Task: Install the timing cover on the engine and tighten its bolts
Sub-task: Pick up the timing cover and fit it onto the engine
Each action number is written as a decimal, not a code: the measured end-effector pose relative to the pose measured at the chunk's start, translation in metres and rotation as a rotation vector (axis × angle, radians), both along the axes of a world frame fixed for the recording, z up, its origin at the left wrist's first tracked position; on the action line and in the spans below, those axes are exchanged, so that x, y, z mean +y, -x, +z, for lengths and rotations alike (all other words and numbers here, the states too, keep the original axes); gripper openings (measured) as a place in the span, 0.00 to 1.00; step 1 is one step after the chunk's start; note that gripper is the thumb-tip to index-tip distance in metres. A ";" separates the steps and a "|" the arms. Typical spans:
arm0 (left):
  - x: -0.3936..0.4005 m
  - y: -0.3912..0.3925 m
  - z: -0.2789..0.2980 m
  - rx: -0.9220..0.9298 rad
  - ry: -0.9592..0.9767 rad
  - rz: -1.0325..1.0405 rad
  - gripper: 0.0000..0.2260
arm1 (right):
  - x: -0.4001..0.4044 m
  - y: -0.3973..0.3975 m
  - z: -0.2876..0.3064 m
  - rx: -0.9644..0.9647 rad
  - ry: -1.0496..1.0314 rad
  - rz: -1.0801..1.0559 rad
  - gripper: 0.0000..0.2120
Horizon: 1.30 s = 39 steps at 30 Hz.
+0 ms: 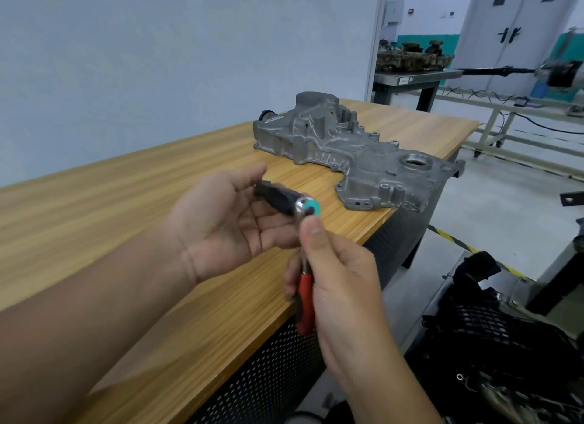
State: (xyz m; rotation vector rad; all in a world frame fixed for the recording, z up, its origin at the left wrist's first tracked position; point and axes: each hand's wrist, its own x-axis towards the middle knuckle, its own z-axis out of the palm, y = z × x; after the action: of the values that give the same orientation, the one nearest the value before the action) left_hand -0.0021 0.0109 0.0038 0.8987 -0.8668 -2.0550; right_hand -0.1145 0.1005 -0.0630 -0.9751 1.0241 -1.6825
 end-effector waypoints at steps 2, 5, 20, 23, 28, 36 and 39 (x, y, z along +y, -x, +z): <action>-0.009 -0.008 0.010 -0.040 0.047 0.003 0.18 | -0.015 -0.013 0.021 0.194 0.045 -0.055 0.23; -0.036 -0.030 0.024 -0.175 0.148 0.212 0.16 | -0.039 -0.030 0.040 0.526 0.092 -0.124 0.24; -0.129 -0.128 -0.045 -1.609 0.673 0.398 0.17 | -0.134 0.218 0.038 1.261 -0.769 -0.590 0.50; -0.128 -0.127 -0.050 -1.754 0.667 0.388 0.25 | -0.135 0.226 0.022 1.072 -0.610 -0.524 0.49; -0.104 -0.103 -0.031 -1.767 0.914 0.581 0.24 | -0.134 0.224 0.007 1.306 -0.644 -0.670 0.48; -0.093 0.075 -0.007 -1.118 1.032 0.281 0.05 | -0.092 0.224 0.010 1.770 -0.509 -0.708 0.40; -0.105 0.147 -0.006 -0.861 0.579 0.264 0.08 | -0.065 0.216 0.012 1.847 -0.502 -0.717 0.38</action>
State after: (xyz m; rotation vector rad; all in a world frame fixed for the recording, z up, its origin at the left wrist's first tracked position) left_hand -0.1489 -0.0939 -0.0025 1.4636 -1.5743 -1.0388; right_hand -0.3302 0.0353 -0.0507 -1.8592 3.0054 -0.3630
